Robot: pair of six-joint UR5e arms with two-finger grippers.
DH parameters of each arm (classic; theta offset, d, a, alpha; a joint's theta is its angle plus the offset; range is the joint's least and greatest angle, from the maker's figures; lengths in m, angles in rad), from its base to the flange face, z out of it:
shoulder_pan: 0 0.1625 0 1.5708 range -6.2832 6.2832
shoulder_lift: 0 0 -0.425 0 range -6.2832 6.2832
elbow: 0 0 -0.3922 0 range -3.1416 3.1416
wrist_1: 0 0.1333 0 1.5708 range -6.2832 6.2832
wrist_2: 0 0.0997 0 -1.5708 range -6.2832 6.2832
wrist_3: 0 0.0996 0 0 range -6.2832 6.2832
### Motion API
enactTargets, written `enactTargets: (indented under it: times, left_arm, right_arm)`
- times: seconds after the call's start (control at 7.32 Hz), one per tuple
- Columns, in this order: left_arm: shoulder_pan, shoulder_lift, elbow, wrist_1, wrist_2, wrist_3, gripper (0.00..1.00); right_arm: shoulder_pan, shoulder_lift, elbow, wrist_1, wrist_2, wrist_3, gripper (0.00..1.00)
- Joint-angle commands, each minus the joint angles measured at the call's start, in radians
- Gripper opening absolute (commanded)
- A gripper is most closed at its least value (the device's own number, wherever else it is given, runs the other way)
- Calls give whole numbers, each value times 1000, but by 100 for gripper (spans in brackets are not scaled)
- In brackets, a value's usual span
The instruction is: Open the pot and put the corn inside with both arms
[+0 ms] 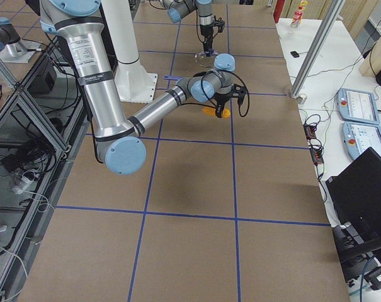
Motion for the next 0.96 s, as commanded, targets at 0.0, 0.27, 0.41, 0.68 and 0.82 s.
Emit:
enactTargets:
  times: [0.0, 0.27, 0.41, 0.68, 0.82]
  left_arm:
    - [-74, 184, -11, -163, -59, 101, 55]
    - [-164, 339, -7, -276, -128, 237, 55]
    - [-189, 429, 0, -361, -130, 299, 55]
    - [-232, 530, 52, -513, -200, 344, 55]
    - [-234, 568, 70, -562, -202, 364, 55]
  right_arm:
    - [-81, 110, -6, -29, -40, 128, 40]
    - [-172, 177, -8, -31, -109, 230, 41]
    - [-219, 201, -10, -31, -158, 271, 41]
    - [-278, 255, -22, -31, -189, 325, 41]
    - [-312, 279, -34, -31, -229, 348, 41]
